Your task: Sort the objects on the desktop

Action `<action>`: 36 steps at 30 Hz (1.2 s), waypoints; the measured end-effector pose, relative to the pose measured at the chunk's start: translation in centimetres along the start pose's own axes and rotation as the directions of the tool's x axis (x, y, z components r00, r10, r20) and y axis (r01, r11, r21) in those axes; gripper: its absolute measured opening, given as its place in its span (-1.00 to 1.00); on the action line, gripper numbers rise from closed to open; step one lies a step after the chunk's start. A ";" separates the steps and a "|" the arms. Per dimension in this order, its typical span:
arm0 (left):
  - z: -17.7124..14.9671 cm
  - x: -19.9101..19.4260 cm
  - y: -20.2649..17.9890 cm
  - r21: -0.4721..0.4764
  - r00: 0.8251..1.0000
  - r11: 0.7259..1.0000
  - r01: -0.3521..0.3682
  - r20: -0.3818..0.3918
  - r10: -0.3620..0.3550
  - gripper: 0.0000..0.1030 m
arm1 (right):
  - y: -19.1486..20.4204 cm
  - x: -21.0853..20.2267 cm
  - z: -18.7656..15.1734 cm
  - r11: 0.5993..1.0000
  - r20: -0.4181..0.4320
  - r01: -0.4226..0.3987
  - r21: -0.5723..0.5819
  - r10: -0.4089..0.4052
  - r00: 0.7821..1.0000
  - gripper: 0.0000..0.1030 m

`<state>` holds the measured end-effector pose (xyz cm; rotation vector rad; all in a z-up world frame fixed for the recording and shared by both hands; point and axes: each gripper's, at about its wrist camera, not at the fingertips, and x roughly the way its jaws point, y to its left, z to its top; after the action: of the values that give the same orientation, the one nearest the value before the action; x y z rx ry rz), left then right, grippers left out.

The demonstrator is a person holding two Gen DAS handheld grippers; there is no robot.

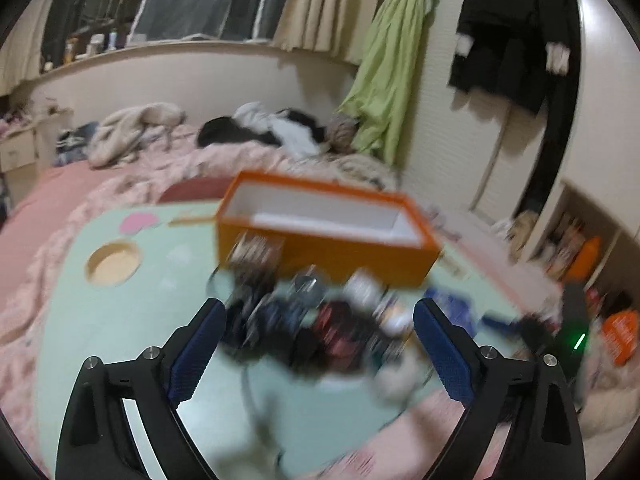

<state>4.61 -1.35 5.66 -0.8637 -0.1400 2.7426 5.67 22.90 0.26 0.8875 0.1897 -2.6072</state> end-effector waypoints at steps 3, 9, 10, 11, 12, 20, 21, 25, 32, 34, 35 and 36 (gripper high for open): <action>-2.7 2.8 1.0 0.028 0.986 0.994 -0.103 -0.130 0.105 0.93 | -0.1 0.1 0.0 1.000 0.000 -0.001 0.000 0.001 1.000 0.99; -3.9 6.3 0.4 0.133 0.950 0.972 -0.194 -0.220 0.219 1.00 | 0.1 -0.2 0.1 1.000 -0.001 -0.001 0.000 0.001 1.000 0.99; -4.0 6.6 0.8 0.121 0.952 0.975 -0.187 -0.222 0.210 1.00 | 0.2 -0.2 0.1 1.000 -0.001 -0.002 0.000 0.002 1.000 0.99; -4.1 6.6 1.0 0.110 0.954 0.977 -0.183 -0.222 0.203 1.00 | 0.3 -0.4 0.2 1.000 0.001 0.000 -0.003 0.000 1.000 0.99; -4.1 6.7 1.2 0.105 0.953 0.976 -0.190 -0.219 0.209 1.00 | 0.2 -0.3 0.1 1.000 0.002 0.002 -0.004 -0.002 1.000 0.99; -4.1 7.1 1.3 0.103 0.953 0.975 -0.197 -0.214 0.215 1.00 | 0.3 -0.3 0.1 1.000 0.002 0.001 -0.004 -0.001 1.000 0.99; -4.1 6.9 1.3 0.103 0.953 0.975 -0.196 -0.214 0.215 1.00 | 0.3 -0.3 0.1 1.000 0.001 0.001 -0.004 -0.001 1.000 0.99; -4.1 6.9 1.3 0.101 0.953 0.975 -0.198 -0.214 0.215 1.00 | -0.1 -0.3 0.2 1.000 0.015 -0.017 0.018 0.016 1.000 0.99; -4.1 6.6 1.3 0.102 0.953 0.975 -0.198 -0.213 0.216 1.00 | -0.6 -3.3 5.1 0.995 0.181 -0.069 0.076 0.055 0.982 0.99; -4.2 6.7 1.4 0.102 0.953 0.975 -0.198 -0.213 0.216 1.00 | 0.0 -1.9 7.9 0.995 0.113 -0.076 0.064 0.068 0.991 0.99; -4.1 6.6 1.3 0.102 0.953 0.975 -0.198 -0.213 0.216 1.00 | 0.3 -0.6 9.3 0.996 0.050 -0.063 0.058 0.061 0.997 0.99; -4.1 6.6 1.3 0.101 0.953 0.975 -0.198 -0.213 0.216 1.00 | 0.5 0.6 10.5 0.996 0.007 -0.043 0.071 0.043 0.999 0.99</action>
<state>1.50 -0.75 -1.58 -1.2176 0.1084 2.7903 -0.40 19.68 8.19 0.8980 0.0750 -2.5905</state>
